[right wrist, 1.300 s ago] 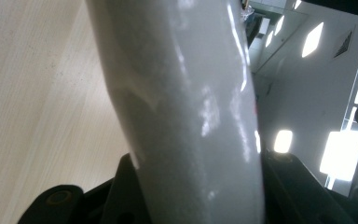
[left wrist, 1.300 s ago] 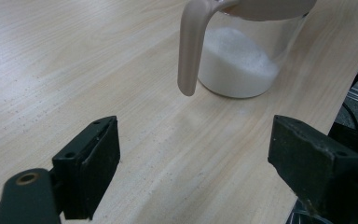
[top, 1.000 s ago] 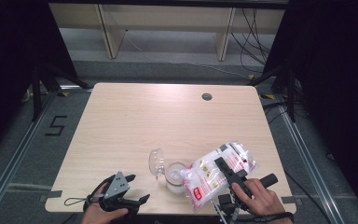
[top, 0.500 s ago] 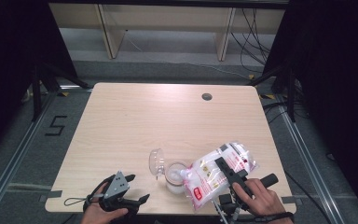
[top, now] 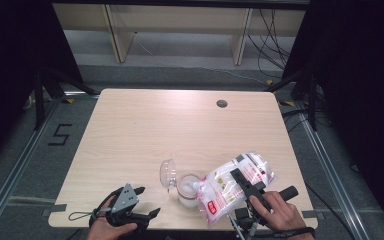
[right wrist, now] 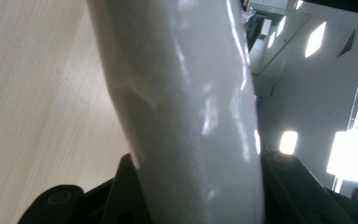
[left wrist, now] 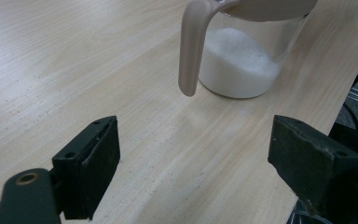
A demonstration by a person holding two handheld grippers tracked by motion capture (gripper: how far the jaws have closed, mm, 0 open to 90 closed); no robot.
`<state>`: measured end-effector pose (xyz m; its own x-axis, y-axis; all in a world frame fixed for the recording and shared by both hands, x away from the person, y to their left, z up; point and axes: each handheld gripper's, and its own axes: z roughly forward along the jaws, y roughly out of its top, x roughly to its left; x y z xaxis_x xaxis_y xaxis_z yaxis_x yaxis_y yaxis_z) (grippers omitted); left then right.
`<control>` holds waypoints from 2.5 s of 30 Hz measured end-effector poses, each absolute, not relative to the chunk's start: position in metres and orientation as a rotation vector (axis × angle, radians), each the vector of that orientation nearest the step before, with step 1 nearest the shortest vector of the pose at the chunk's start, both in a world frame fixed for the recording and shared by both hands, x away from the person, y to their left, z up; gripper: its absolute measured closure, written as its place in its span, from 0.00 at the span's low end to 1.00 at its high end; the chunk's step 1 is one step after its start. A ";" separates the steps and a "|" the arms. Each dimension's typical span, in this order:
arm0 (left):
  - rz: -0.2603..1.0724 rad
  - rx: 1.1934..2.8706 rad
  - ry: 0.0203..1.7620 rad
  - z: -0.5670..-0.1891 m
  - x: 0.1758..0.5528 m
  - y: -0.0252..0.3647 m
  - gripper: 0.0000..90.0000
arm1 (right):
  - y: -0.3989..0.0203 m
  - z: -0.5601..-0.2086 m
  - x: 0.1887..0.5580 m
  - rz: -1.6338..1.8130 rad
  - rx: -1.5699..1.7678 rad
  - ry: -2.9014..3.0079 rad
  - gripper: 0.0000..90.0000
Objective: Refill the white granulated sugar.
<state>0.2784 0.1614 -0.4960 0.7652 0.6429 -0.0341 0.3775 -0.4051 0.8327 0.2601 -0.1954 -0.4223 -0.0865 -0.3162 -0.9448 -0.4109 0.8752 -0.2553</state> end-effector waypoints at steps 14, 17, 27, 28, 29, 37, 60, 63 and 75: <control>0.375 2.037 0.753 -0.495 0.279 0.162 0.18 | -0.195 -0.423 0.262 0.088 -0.587 1.675 0.75; 0.377 2.034 0.752 -0.495 0.279 0.162 0.18 | -0.195 -0.424 0.260 0.067 -0.570 1.685 0.75; 0.377 2.040 0.751 -0.495 0.278 0.162 0.18 | -0.194 -0.425 0.257 0.038 -0.541 1.680 0.75; 0.377 2.039 0.750 -0.495 0.278 0.162 0.18 | -0.193 -0.425 0.256 0.036 -0.545 1.673 0.75; 0.377 2.039 0.751 -0.495 0.278 0.162 0.18 | -0.192 -0.423 0.257 0.029 -0.567 1.671 0.75; 0.378 2.040 0.749 -0.495 0.278 0.162 0.18 | -0.192 -0.422 0.256 0.027 -0.573 1.656 0.75; 0.367 2.029 0.772 -0.495 0.278 0.161 0.18 | -0.192 -0.424 0.257 0.030 -0.585 1.658 0.75; 0.377 2.040 0.752 -0.495 0.278 0.162 0.18 | -0.194 -0.423 0.257 0.058 -0.559 1.664 0.75; 0.350 2.014 0.782 -0.496 0.277 0.161 0.18 | -0.198 -0.423 0.262 0.074 -0.565 1.682 0.76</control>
